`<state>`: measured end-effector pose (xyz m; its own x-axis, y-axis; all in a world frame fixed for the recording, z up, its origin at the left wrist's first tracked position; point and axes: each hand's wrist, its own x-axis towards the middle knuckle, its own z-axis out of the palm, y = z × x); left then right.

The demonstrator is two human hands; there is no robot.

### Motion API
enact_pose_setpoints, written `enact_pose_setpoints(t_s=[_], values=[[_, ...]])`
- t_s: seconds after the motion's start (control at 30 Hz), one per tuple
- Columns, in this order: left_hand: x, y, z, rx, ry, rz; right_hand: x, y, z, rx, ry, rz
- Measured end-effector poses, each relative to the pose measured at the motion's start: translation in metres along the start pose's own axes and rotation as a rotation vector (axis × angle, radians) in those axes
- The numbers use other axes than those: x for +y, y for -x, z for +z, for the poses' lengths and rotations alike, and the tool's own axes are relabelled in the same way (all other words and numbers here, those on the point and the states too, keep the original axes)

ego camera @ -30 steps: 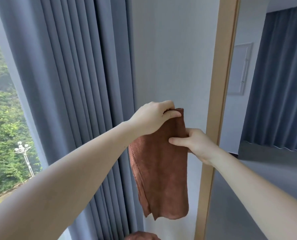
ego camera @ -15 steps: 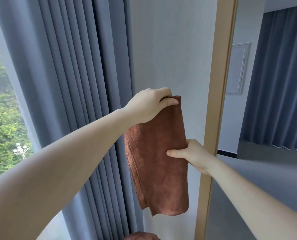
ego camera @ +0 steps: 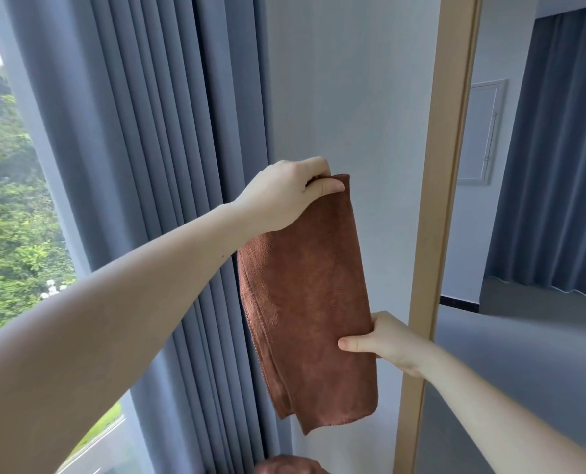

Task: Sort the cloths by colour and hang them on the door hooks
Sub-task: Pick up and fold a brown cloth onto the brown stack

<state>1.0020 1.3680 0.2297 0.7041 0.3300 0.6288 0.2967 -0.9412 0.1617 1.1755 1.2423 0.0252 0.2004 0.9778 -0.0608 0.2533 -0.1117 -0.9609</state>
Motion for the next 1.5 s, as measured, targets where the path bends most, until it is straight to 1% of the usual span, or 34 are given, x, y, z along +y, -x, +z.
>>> enact_pose_setpoints(t_s=[0.27,0.43,0.5,0.57,0.63,0.67,0.77,0.83,0.9,0.97,1.03,1.1,1.23,1.27,1.3,1.4,1.47,1.5], values=[[-0.003,0.004,-0.006,0.043,0.041,-0.041,0.04,0.002,0.0,-0.059,0.003,0.137],[-0.005,0.009,-0.004,0.038,0.06,-0.067,0.066,0.001,-0.003,-0.086,0.019,0.222],[-0.003,0.012,-0.003,0.023,0.053,-0.073,0.069,0.002,-0.004,-0.091,0.06,0.24],[-0.001,0.015,-0.001,0.007,0.051,-0.078,0.064,0.003,-0.005,-0.137,0.18,0.236],[0.003,0.02,0.004,-0.022,0.056,-0.09,0.042,0.006,-0.005,-0.182,0.241,0.197],[0.006,0.023,0.007,-0.046,0.057,-0.093,0.027,0.008,-0.004,-0.181,0.211,0.146],[0.013,0.035,0.019,-0.12,0.061,-0.112,-0.028,0.011,0.004,-0.102,0.019,-0.096],[0.016,0.044,0.027,-0.148,0.076,-0.149,-0.058,0.009,0.01,-0.056,-0.072,-0.224],[0.016,0.053,0.032,-0.168,0.089,-0.197,-0.075,0.004,0.017,-0.01,-0.148,-0.274],[0.013,0.062,0.034,-0.184,0.097,-0.255,-0.08,-0.002,0.024,0.014,-0.205,-0.275],[0.008,0.072,0.03,-0.211,0.095,-0.313,-0.079,-0.008,0.031,0.008,-0.19,-0.267],[0.003,0.084,0.021,-0.299,0.073,-0.392,-0.076,-0.011,0.037,-0.006,-0.163,-0.261],[-0.015,0.117,0.005,-0.705,-0.082,-0.537,-0.069,-0.012,0.045,-0.008,-0.183,-0.218],[-0.022,0.126,0.003,-0.764,-0.122,-0.56,-0.067,-0.011,0.047,-0.01,-0.187,-0.208],[-0.027,0.135,0.001,-0.783,-0.151,-0.579,-0.066,-0.009,0.049,-0.014,-0.183,-0.201],[-0.039,0.157,-0.008,-0.703,-0.104,-0.644,-0.064,-0.002,0.056,-0.02,-0.179,-0.199],[-0.042,0.172,-0.015,-0.583,0.052,-0.707,-0.064,0.003,0.061,-0.011,-0.19,-0.206],[-0.042,0.181,-0.017,-0.505,0.181,-0.753,-0.063,0.006,0.064,-0.003,-0.197,-0.207]])
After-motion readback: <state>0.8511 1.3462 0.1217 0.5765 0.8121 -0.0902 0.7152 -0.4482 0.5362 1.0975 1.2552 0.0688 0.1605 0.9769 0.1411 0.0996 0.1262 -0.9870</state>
